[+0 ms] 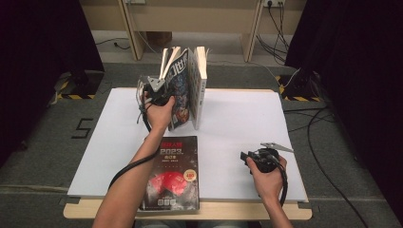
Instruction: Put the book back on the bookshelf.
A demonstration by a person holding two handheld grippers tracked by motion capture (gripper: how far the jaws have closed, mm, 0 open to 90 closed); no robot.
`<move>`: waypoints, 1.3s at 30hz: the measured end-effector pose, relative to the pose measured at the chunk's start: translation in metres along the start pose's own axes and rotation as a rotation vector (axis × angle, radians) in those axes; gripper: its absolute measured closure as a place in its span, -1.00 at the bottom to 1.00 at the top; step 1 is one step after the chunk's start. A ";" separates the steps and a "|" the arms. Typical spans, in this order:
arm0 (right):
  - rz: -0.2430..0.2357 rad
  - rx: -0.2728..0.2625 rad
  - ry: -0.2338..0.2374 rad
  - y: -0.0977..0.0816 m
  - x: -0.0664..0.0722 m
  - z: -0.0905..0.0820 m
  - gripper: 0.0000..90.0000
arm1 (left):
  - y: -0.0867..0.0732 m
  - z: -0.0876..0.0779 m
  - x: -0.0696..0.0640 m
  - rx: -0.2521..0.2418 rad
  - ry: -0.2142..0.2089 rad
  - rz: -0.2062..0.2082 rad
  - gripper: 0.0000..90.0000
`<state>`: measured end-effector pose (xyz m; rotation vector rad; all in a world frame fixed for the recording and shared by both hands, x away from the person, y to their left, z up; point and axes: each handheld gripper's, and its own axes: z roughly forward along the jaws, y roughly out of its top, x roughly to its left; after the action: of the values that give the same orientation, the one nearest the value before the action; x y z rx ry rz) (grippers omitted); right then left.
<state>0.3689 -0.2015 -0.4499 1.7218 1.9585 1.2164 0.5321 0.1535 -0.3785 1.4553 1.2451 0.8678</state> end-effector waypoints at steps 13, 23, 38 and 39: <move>0.002 -0.010 0.004 0.001 0.001 -0.001 0.40 | 0.014 -0.046 0.014 -0.038 -0.021 -0.009 0.69; -0.008 -0.009 0.008 0.001 0.005 0.000 0.41 | 0.032 -0.087 0.030 -0.094 0.034 0.010 0.69; -0.009 -0.017 0.006 0.002 0.006 -0.002 0.41 | 0.036 -0.112 0.032 -0.123 0.048 0.013 0.70; -0.011 -0.018 0.004 0.002 0.005 -0.003 0.41 | 0.036 -0.113 0.032 -0.126 0.047 0.013 0.70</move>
<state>0.3672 -0.1982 -0.4453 1.6992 1.9501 1.2310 0.4419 0.2116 -0.3175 1.3507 1.1947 0.9772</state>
